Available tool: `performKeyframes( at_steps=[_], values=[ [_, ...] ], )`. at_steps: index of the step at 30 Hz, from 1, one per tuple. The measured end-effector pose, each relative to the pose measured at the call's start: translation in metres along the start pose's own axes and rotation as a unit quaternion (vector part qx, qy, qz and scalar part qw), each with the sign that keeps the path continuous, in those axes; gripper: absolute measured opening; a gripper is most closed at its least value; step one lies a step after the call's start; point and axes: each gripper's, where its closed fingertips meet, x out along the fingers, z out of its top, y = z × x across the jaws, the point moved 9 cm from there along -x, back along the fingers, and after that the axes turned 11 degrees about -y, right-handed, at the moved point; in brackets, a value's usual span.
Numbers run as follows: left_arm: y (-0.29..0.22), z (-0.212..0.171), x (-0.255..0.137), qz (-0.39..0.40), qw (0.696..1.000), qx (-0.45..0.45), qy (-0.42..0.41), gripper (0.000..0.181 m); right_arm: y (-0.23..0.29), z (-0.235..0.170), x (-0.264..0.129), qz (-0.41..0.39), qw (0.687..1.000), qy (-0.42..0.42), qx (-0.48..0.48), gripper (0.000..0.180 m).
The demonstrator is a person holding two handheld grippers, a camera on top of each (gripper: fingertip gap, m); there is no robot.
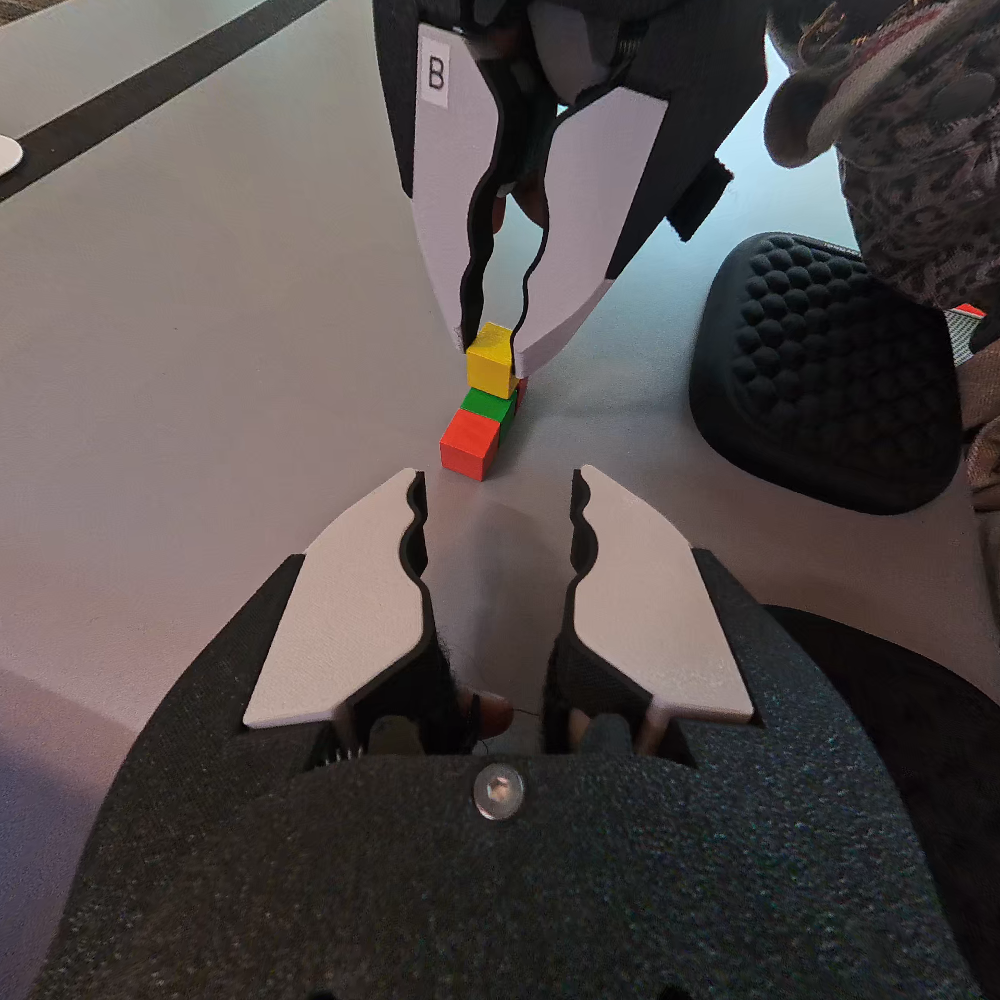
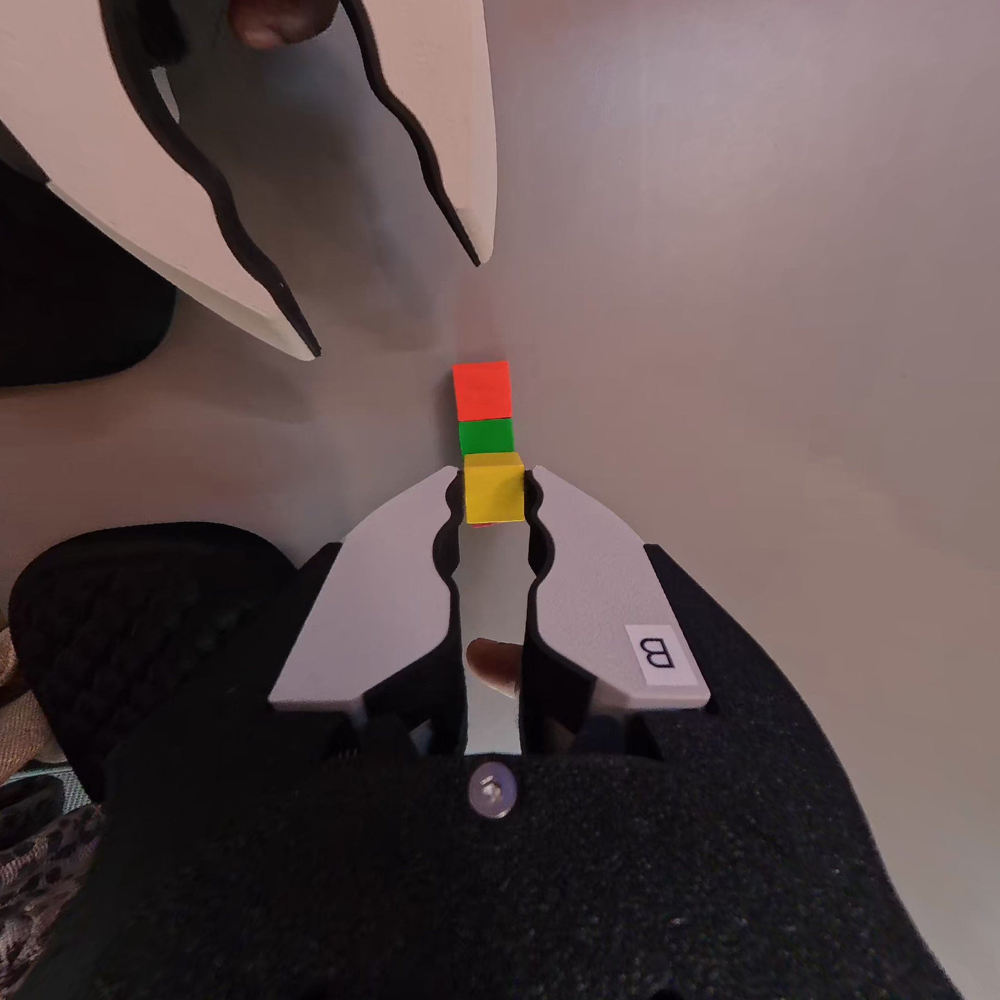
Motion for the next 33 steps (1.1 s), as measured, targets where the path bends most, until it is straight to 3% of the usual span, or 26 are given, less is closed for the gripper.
performKeyframes(
  at_steps=[11,17,22,33],
  values=[
    [0.001,-0.002,0.001,-0.001,1.000,0.001,0.005,0.050,0.003,-0.001,-0.006,0.009,1.000,-0.011,0.004,0.032],
    [0.001,-0.003,0.001,-0.003,1.000,0.001,0.008,0.050,-0.002,-0.033,-0.009,0.026,0.999,-0.048,0.002,0.038],
    [0.001,-0.003,0.002,-0.002,1.000,0.000,0.009,0.049,-0.003,-0.048,0.004,0.015,0.995,-0.094,-0.003,0.031],
    [0.002,-0.004,0.003,-0.001,1.000,-0.003,0.011,0.049,-0.004,-0.049,0.010,0.020,0.995,-0.093,0.014,0.021]
  ],
)
